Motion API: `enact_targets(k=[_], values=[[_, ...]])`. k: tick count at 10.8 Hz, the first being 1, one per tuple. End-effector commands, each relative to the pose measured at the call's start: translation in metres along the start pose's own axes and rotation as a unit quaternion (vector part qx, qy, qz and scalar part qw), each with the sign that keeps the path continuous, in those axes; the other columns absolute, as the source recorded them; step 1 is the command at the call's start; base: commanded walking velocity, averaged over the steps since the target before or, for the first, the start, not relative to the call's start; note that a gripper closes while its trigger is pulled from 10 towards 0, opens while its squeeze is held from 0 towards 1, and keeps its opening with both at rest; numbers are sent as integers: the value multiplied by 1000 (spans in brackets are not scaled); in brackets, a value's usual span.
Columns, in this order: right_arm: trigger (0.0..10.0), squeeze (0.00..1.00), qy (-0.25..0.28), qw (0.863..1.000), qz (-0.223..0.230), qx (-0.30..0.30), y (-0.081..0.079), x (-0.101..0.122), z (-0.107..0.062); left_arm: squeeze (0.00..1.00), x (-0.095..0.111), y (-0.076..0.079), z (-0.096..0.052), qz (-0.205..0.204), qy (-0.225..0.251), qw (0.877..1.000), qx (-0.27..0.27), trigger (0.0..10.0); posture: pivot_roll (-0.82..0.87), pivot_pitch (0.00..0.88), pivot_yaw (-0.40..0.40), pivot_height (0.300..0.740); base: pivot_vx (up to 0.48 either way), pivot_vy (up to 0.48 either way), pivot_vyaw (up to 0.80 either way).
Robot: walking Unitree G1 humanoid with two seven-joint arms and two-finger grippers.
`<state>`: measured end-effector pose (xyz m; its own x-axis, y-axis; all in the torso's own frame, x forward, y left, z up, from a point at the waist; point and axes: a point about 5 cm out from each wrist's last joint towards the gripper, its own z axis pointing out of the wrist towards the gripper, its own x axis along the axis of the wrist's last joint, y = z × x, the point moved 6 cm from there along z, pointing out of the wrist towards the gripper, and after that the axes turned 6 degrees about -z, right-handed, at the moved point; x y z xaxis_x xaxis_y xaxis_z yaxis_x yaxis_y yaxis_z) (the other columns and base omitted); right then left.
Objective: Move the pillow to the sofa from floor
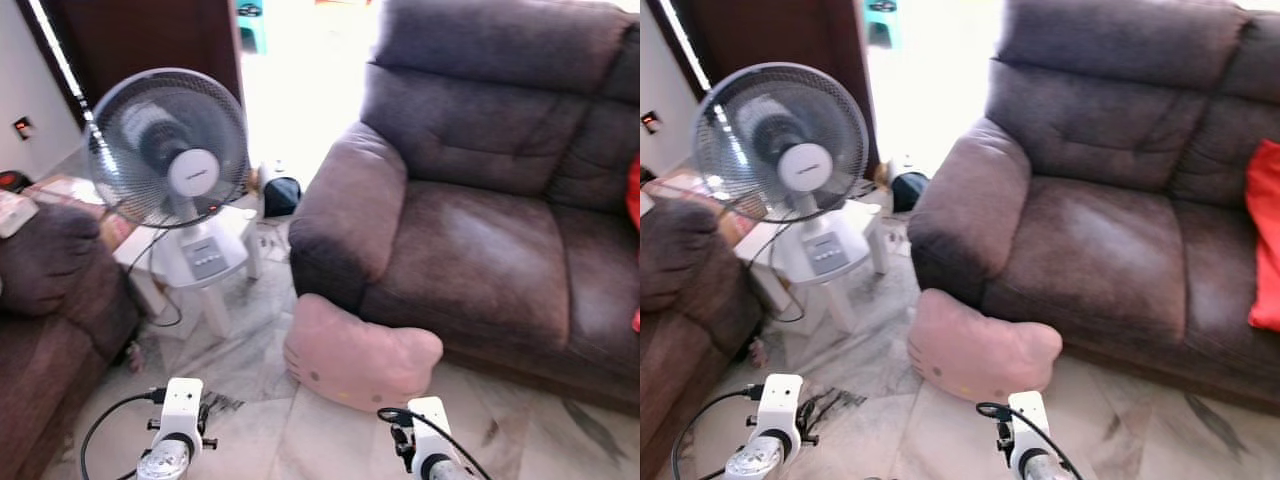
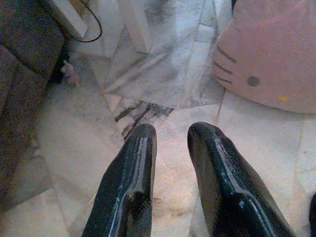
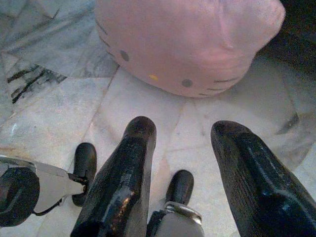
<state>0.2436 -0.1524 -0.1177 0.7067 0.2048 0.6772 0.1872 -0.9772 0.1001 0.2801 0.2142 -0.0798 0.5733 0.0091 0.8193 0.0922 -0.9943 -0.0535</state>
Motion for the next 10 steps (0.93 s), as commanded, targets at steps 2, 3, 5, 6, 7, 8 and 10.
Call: enact_targets(k=[2,3,5,6,7,8,10], values=[[10000,0,-9,1000,1,-4,3,-5,-1,0,-3,2,0,0,-8,1000,-3,10000,177,160,6,740,0,240,0],[10000,0,-9,1000,2,-4,3,-5,-1,0,-4,2,0,0,-9,1000,-4,10000,177,159,6,740,0,480,0],[10000,0,-9,1000,2,-4,3,-5,-1,0,-5,2,-1,2,-13,1000,-3,10000,177,160,6,740,0,480,0],[10000,0,-9,1000,2,-4,3,-5,-1,0,-7,1,-1,4,-16,1000,-2,10000,177,160,6,740,0,259,0],[10000,0,-9,1000,3,-4,3,-5,-1,0,-8,1,-1,6,-17,1000,-2,10000,176,160,6,740,0,0,0],[10000,0,-9,1000,5,-5,3,-5,-1,0,-8,1,-1,6,-17,1000,-2,10000,176,160,6,740,0,0,0],[10000,0,-13,1000,13,-5,3,-6,-1,0,-2,0,0,6,-7,1000,-2,10000,176,158,6,740,0,0,-584]])
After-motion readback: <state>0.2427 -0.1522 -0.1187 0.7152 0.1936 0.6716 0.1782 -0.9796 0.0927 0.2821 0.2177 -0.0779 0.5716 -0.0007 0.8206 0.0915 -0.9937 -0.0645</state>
